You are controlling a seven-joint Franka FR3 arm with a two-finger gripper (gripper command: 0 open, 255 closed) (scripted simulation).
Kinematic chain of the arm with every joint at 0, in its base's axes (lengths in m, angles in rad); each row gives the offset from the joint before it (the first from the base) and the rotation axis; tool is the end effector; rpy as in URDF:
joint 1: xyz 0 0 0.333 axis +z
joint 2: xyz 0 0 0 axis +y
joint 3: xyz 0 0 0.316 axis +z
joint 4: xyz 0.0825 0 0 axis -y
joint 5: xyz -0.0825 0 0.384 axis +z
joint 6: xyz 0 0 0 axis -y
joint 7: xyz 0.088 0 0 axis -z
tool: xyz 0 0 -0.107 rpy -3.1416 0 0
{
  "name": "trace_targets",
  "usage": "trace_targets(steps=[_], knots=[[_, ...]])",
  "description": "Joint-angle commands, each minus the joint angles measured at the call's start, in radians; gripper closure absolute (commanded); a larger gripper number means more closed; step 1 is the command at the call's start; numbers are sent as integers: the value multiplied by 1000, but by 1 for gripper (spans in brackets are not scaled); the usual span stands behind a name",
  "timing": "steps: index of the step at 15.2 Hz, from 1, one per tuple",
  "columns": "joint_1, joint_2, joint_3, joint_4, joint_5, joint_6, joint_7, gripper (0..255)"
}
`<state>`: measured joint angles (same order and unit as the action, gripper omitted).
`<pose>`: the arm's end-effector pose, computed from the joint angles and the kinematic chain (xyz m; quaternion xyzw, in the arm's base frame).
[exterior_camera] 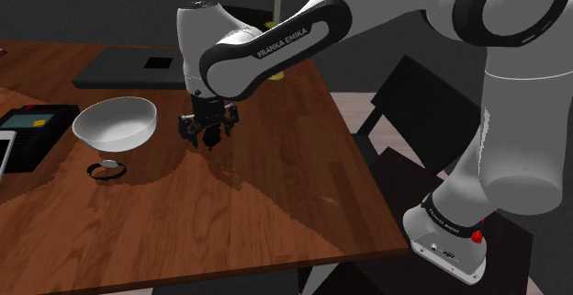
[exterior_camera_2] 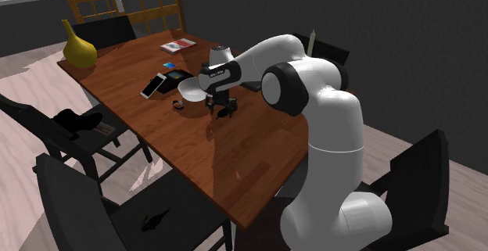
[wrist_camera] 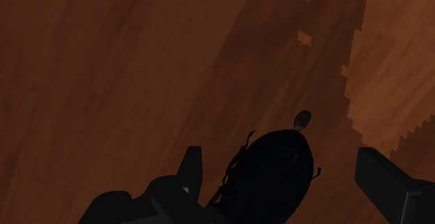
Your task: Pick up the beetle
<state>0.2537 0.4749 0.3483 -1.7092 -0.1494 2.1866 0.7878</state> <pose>0.5667 0.3538 0.3320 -0.9973 0.0697 -0.0026 0.0236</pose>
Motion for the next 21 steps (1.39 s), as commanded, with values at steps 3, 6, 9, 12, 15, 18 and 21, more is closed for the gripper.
trace_targets(steps=[3, 6, 9, 12, 15, 18, 21], knots=[[1, 6, -2, -10, -3, 17, 2, 255], [0, 7, -2, -10, -3, 17, 1, 255], [-1, 7, -2, -10, -3, 16, 0, 255], [0, 4, -2, -13, -3, 18, 2, 255], [-3, -15, 3, 0, 5, -14, -3, 255], [-6, -33, 7, 15, 13, -46, -7, 255], [-8, -49, 11, 33, 20, -80, -10, 255]])
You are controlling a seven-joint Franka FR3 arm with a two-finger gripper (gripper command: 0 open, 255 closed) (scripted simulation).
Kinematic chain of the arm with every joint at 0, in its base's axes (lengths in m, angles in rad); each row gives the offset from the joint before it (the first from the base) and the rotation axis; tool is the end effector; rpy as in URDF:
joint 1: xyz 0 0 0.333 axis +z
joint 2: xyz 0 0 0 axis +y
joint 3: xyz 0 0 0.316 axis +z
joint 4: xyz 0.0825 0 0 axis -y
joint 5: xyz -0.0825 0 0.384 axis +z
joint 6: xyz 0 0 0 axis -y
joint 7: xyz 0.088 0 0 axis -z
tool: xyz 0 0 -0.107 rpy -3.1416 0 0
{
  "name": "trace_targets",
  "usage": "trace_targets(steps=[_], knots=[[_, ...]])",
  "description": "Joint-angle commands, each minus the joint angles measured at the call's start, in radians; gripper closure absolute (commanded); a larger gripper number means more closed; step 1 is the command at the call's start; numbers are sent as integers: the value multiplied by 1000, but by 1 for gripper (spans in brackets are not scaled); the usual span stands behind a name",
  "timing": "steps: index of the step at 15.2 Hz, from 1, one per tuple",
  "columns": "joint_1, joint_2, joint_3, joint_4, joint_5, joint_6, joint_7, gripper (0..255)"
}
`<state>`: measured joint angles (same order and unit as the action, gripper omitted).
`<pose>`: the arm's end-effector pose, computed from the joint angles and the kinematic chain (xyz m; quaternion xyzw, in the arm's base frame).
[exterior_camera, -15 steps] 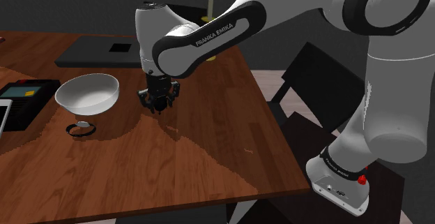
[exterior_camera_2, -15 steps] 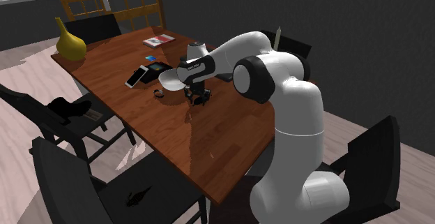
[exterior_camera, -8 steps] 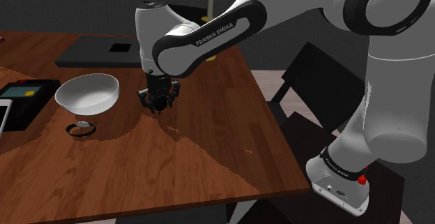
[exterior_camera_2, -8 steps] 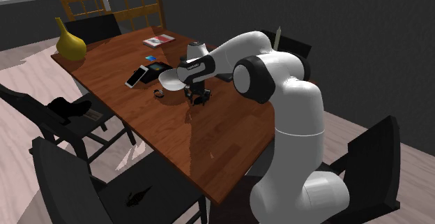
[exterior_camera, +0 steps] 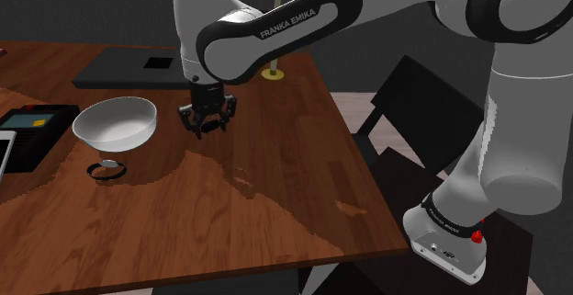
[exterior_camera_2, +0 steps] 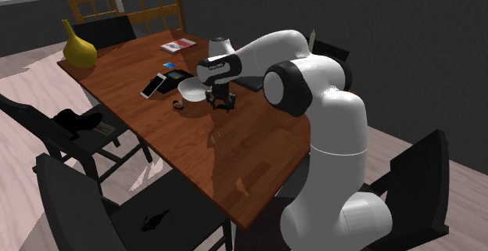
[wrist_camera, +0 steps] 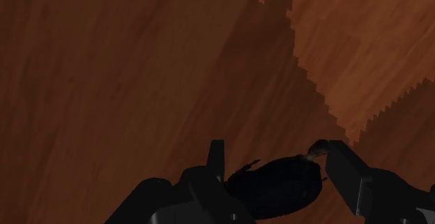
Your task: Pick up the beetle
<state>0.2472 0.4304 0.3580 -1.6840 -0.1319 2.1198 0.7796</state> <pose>0.5651 0.3531 0.3665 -0.9973 0.0699 -0.0031 0.0237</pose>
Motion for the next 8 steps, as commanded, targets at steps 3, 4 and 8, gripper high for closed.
trace_targets(steps=[3, 4, 8], knots=[[-3, -20, 4, 28, 9, -47, -5, 255], [-3, -24, 5, 35, 11, -58, -6, 255], [-4, -34, 7, 51, 15, -83, -9, 255]])
